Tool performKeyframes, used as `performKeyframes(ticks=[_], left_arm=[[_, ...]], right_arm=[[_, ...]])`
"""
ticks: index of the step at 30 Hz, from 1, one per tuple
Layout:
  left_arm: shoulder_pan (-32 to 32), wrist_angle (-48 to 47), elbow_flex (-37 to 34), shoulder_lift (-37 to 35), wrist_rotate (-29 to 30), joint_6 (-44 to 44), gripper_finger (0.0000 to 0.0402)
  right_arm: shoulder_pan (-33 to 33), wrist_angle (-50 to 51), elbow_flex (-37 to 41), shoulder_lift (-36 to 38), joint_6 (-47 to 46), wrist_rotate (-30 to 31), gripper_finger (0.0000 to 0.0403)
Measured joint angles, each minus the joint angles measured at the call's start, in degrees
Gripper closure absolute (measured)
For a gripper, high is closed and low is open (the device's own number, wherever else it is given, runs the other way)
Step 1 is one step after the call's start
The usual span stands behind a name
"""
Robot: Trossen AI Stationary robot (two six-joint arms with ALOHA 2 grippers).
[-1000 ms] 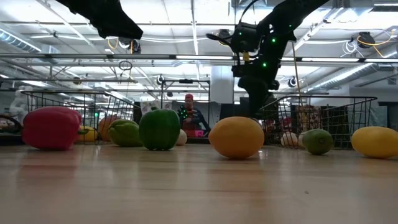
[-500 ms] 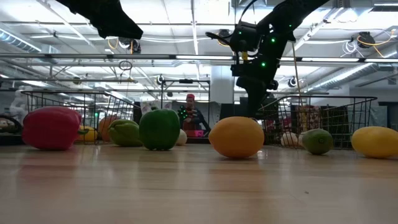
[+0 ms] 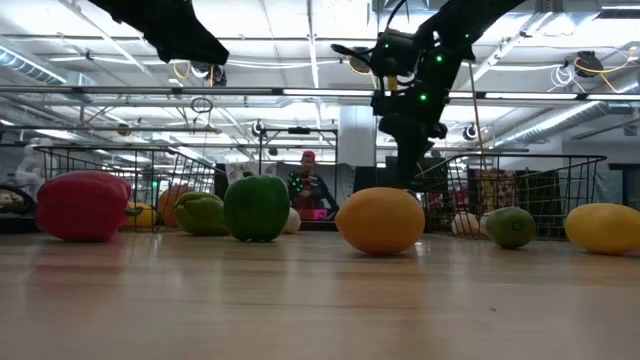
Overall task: Sort produce into baskets
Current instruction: Put the red apple into the left wire basket
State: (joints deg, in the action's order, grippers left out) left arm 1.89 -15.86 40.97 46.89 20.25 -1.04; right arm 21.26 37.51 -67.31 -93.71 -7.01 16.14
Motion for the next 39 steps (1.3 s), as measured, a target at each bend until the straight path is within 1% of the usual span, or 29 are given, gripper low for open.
performKeyframes(ticks=[3, 5, 13, 15, 17, 23, 28, 33, 39], left_arm=[[0.0, -0.21, 0.0, -0.02, 0.0, -0.02, 0.0269], [0.02, -0.2, 0.0, -0.01, 0.0, -0.08, 0.0269], [0.0, -0.18, 0.0, 0.0, 0.0, -0.12, 0.0269], [0.0, -0.17, 0.0, -0.01, 0.0, -0.13, 0.0269], [0.0, -0.15, 0.0, -0.02, 0.0, -0.11, 0.0269], [0.0, -0.1, 0.0, -0.02, 0.0, -0.13, 0.0269], [0.0, -0.1, 0.0, 0.0, 0.0, -0.11, 0.0269], [0.0, -0.1, 0.0, 0.0, 0.0, -0.1, 0.0269], [0.0, -0.1, 0.0, -0.01, 0.0, -0.08, 0.0269]], right_arm=[[0.0, 0.49, 0.0, 0.0, -1.24, -1.37, 0.0401], [0.0, 0.31, 0.0, 0.0, -2.4, -1.11, 0.0391], [0.55, 0.72, 0.0, 0.0, -6.92, -1.09, 0.0302], [0.57, 0.72, 0.0, 0.0, -7.16, -1.13, 0.0287], [0.52, 0.75, 0.0, -0.04, -7.36, -1.17, 0.028], [0.5, 0.88, 0.02, -2.54, -8.26, -1.3, 0.0287], [0.44, -1.4, 0.02, -2.67, -8.34, -1.28, 0.0301], [0.44, -1.35, 0.02, -2.67, -8.38, -1.28, 0.032], [0.48, -1.4, 0.02, -2.51, -8.83, -1.28, 0.0325]])
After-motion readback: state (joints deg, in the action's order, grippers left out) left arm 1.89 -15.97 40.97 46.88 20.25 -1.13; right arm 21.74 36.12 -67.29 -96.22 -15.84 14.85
